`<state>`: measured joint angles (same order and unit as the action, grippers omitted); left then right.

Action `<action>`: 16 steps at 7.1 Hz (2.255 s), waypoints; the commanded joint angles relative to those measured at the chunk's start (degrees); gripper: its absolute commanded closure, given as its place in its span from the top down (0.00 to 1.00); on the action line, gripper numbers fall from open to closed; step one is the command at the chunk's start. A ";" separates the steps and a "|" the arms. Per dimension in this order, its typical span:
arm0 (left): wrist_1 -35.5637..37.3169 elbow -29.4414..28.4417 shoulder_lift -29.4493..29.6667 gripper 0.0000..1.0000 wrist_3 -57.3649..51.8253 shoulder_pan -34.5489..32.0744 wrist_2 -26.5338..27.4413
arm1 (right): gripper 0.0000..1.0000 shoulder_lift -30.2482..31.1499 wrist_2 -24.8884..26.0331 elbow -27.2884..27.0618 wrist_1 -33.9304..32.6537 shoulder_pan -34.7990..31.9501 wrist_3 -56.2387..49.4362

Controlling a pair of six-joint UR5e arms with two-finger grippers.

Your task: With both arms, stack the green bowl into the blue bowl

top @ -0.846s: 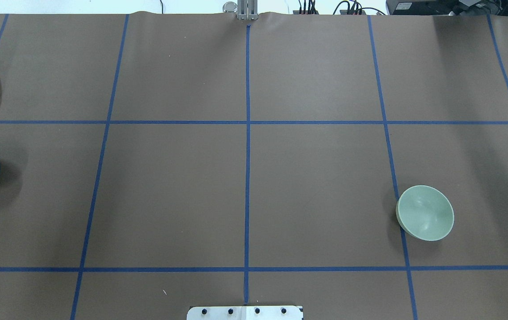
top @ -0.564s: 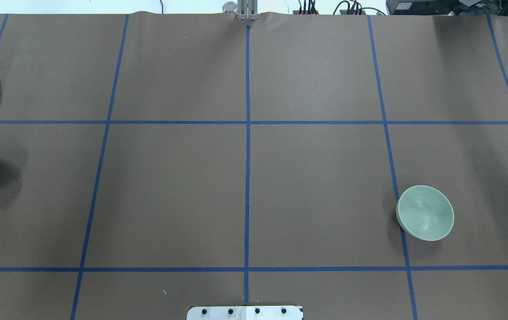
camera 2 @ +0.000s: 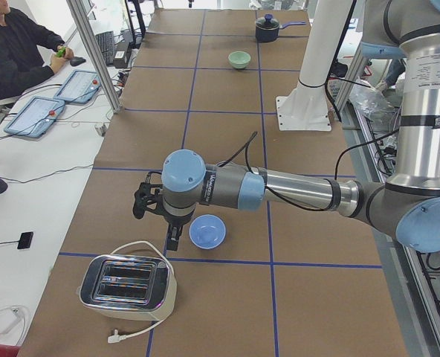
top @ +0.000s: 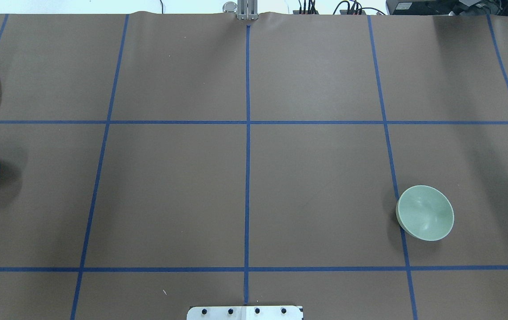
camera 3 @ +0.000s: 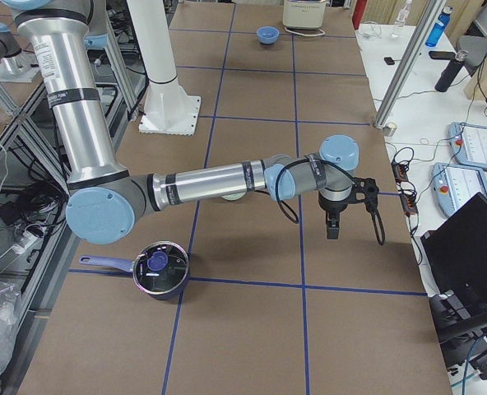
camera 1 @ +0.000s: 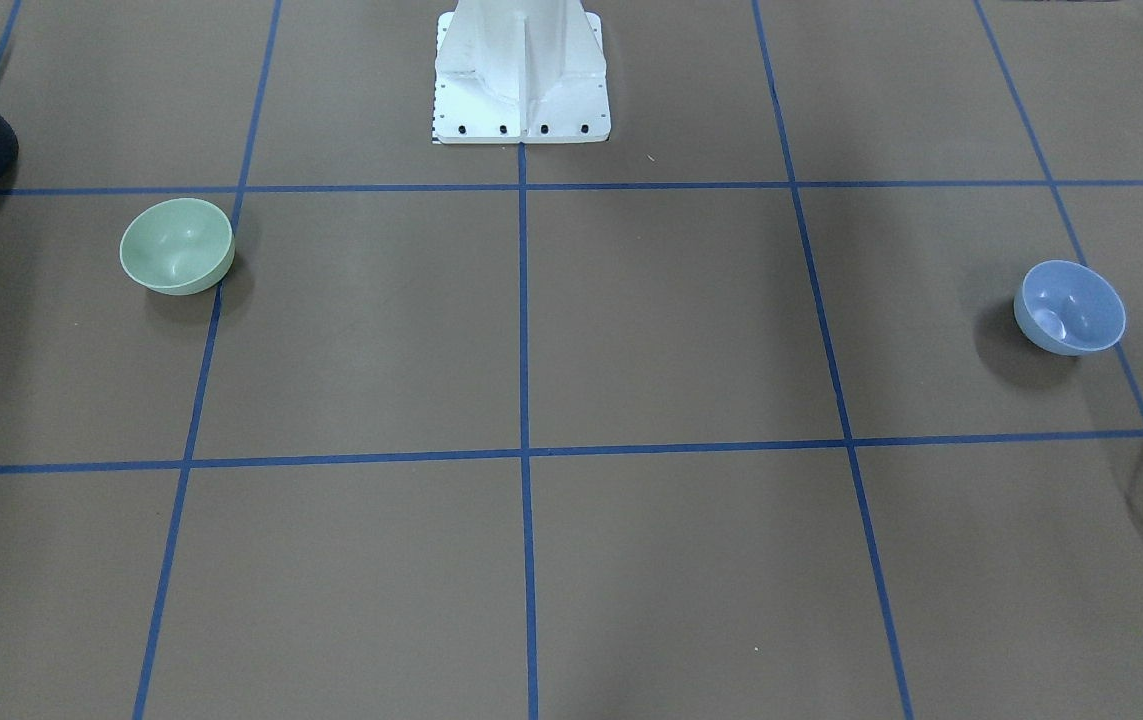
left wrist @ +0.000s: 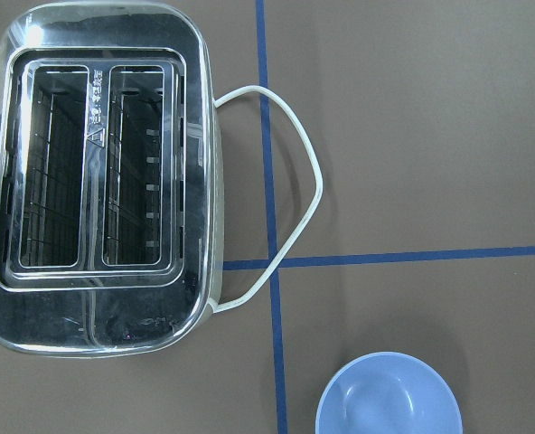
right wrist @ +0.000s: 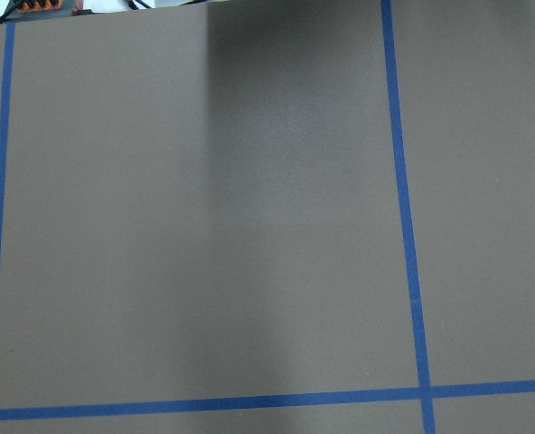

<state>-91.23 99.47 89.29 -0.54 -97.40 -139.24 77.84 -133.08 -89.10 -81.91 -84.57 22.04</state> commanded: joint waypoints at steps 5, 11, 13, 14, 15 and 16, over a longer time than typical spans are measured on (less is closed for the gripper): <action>-2.81 -1.55 0.27 0.98 5.73 6.52 0.29 | 1.00 9.94 -1.13 -12.99 0.26 12.75 11.52; -13.76 -11.81 2.47 0.98 8.87 11.08 0.37 | 1.00 20.51 4.41 -21.47 13.88 25.68 29.29; -19.66 -13.06 2.21 0.98 15.02 14.68 1.16 | 1.00 20.60 4.32 -21.47 14.06 26.03 29.64; -21.95 -15.24 2.21 0.98 15.22 16.18 2.64 | 1.00 20.60 4.23 -21.47 13.97 26.21 29.64; -24.06 -17.27 2.47 0.98 15.22 17.41 3.79 | 1.00 20.60 4.06 -21.47 13.97 26.65 29.64; -25.48 -17.90 2.30 0.98 15.39 18.03 4.15 | 1.00 20.78 4.06 -21.47 14.06 27.17 29.73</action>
<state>-114.44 83.06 91.63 14.53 -80.54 -135.98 98.49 -128.95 -110.57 -67.92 -57.99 51.68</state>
